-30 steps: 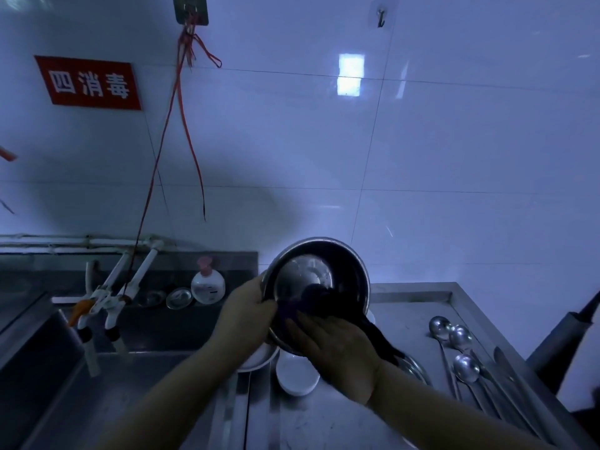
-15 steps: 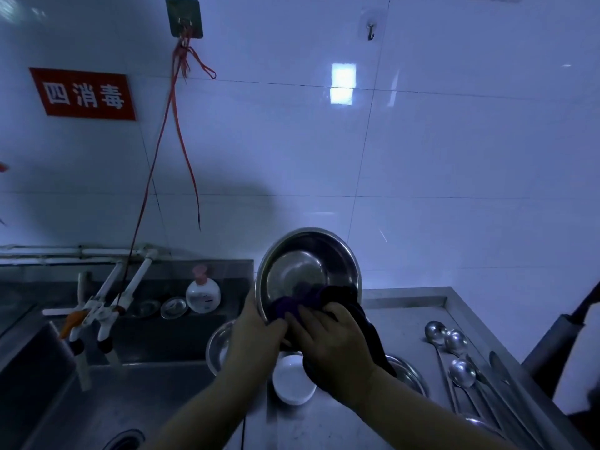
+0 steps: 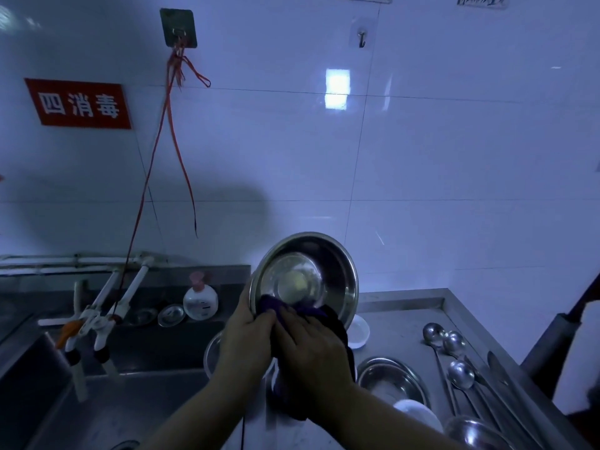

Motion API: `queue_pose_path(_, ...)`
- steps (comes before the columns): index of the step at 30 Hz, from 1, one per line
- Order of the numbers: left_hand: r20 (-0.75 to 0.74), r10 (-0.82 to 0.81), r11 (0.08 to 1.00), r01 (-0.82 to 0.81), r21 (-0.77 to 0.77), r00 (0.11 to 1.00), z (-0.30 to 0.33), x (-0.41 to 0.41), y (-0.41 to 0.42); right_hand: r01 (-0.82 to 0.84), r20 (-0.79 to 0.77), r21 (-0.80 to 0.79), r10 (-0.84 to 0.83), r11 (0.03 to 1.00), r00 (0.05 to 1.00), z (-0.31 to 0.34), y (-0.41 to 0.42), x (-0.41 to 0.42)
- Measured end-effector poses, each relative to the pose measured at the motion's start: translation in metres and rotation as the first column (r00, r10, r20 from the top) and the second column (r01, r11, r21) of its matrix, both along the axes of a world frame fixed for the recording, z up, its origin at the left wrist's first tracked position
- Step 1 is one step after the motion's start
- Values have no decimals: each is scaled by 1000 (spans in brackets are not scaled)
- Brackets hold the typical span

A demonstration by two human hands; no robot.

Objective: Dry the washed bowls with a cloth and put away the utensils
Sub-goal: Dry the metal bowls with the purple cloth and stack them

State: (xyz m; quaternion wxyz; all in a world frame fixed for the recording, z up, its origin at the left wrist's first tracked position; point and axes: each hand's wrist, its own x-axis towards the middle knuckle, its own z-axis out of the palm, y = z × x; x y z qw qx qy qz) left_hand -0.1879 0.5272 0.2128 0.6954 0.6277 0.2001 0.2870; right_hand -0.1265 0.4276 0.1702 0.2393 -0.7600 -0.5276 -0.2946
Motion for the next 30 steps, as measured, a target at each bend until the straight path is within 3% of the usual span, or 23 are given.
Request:
queue_pose_path(2,-25,-2,997,4,74,1000,4,-2,3,-33,33,10,33,999,999,-3,-1,2)
queue_pose_path(4,-66,-17,968,33,249,998,11,-9,12,-84,162,-100,100,991,982,-7,-14,17)
queue_pose_path(6,-99,-94,900,127,416,991,25,-17,22,-114,321,-255,195,960,927,-7,-29,38)
queue_pose_path(8,-249,-150,800,265,538,957,43,-22,34,-110,457,-324,258,939,852,-2,-39,57)
queue_pose_path(11,-407,-79,726,332,602,910,63,-20,44,-104,516,-266,233,958,824,5,-37,66)
queue_pose_path(14,-319,49,707,193,680,947,68,-14,33,-19,483,-89,60,996,874,0,-19,51)
queue_pose_path(17,-200,65,818,62,572,978,55,-8,22,50,319,50,-64,997,946,-10,0,23)
queue_pose_path(21,-164,46,900,31,434,985,34,-3,22,5,128,91,-16,996,992,-21,11,6)
queue_pose_path(24,-268,-64,888,178,424,961,37,-4,38,-135,214,-58,144,989,966,-22,-8,21)
queue_pose_path(27,-483,-130,791,384,476,866,51,-2,58,-214,390,-278,314,936,866,-14,-30,50)
queue_pose_path(30,-456,-129,864,325,385,881,54,2,59,-183,444,-256,284,949,850,-2,-34,63)
